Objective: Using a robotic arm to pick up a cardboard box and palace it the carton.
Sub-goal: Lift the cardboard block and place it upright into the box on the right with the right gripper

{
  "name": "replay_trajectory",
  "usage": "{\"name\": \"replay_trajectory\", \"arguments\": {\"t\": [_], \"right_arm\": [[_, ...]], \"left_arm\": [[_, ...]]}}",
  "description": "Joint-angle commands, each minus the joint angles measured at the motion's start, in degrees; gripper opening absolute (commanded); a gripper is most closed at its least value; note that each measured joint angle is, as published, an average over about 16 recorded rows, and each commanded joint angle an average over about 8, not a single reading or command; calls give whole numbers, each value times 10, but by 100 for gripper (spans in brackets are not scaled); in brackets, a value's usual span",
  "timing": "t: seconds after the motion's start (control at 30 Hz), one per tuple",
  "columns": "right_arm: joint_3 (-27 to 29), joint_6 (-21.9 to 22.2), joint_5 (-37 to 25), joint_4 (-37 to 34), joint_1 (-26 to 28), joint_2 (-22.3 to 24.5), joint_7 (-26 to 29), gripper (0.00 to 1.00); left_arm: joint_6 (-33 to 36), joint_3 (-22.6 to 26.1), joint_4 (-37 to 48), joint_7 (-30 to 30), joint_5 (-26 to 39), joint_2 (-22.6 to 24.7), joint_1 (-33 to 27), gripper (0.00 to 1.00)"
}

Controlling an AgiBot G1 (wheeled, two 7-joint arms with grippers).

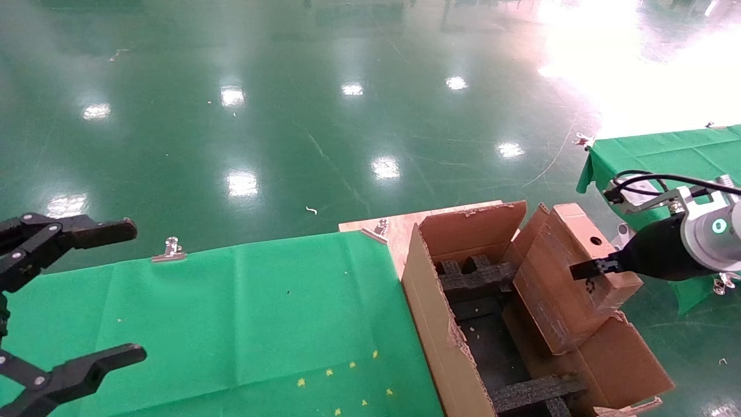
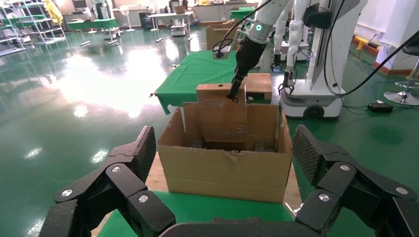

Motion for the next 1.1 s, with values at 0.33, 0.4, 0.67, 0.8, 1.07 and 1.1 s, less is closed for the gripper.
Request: {"name": "replay_trajectory", "arguments": {"t": [0.33, 0.4, 0.67, 0.8, 1.07, 1.1], "right_arm": [[-9, 1, -7, 1, -15, -11, 19, 0], [-12, 5, -11, 1, -20, -13, 23, 0], [-23, 33, -37, 1, -45, -22, 41, 0], [-27, 45, -43, 1, -56, -26, 46, 0], [-37, 80, -54, -1, -88, -31, 64, 0], [-38, 86, -56, -2, -93, -32, 67, 0]], "left_arm": [[0, 0, 0, 0, 0, 0, 0, 100], [0, 0, 0, 0, 0, 0, 0, 100], [0, 0, 0, 0, 0, 0, 0, 100], [0, 0, 0, 0, 0, 0, 0, 100], [0, 0, 0, 0, 0, 0, 0, 100], [0, 0, 0, 0, 0, 0, 0, 100]]}}
